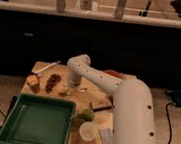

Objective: Place fork in tray

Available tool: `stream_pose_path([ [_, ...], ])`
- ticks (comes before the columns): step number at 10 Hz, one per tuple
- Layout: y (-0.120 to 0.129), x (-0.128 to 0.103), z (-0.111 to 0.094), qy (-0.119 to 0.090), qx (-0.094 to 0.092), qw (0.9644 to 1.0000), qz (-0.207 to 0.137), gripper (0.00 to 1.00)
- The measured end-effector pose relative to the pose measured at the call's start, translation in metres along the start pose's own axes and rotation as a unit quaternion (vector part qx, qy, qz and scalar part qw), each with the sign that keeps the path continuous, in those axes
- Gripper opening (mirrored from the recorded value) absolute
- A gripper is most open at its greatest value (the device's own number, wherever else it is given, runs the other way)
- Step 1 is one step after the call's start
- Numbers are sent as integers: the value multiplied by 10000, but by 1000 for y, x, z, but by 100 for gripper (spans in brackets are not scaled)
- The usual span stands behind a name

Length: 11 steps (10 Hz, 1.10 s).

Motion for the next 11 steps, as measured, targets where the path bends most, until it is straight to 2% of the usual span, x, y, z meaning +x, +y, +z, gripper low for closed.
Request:
stream_pose_path([
  [7, -2, 2, -5, 34, -13, 10000, -73, 0],
  [10, -38, -19, -25, 33, 181, 9994, -297, 0],
  [11, -40, -18, -31, 46, 193, 9994, -292, 0],
])
